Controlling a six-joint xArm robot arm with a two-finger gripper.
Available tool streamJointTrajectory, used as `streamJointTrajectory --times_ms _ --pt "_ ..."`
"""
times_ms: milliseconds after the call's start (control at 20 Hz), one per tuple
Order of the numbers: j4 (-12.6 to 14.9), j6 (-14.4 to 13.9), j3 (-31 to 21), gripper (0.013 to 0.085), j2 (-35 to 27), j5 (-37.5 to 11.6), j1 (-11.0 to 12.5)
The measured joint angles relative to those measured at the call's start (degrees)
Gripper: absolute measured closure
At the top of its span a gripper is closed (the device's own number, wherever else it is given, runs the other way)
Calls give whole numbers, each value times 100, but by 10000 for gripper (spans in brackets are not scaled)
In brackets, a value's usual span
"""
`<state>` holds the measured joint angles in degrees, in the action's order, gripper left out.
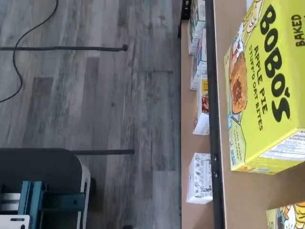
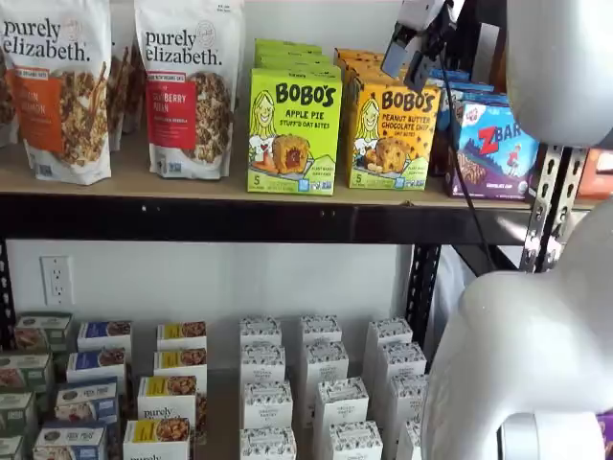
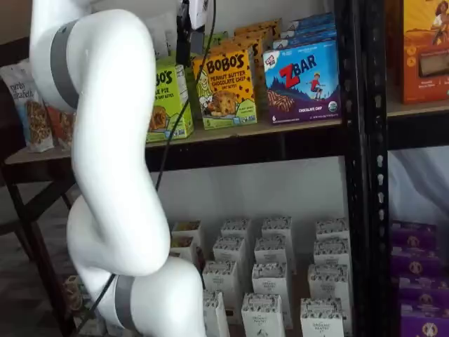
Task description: Pick up the orange box on the top shelf, the fifth box from the left
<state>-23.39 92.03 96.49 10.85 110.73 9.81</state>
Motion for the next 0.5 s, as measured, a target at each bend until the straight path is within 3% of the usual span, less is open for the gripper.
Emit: streamJointTrajectory --times_ms 200,500 --pt "272 -61 14 130 48 -14 -145" --pt "99 -93 -140 130 177 -183 -122"
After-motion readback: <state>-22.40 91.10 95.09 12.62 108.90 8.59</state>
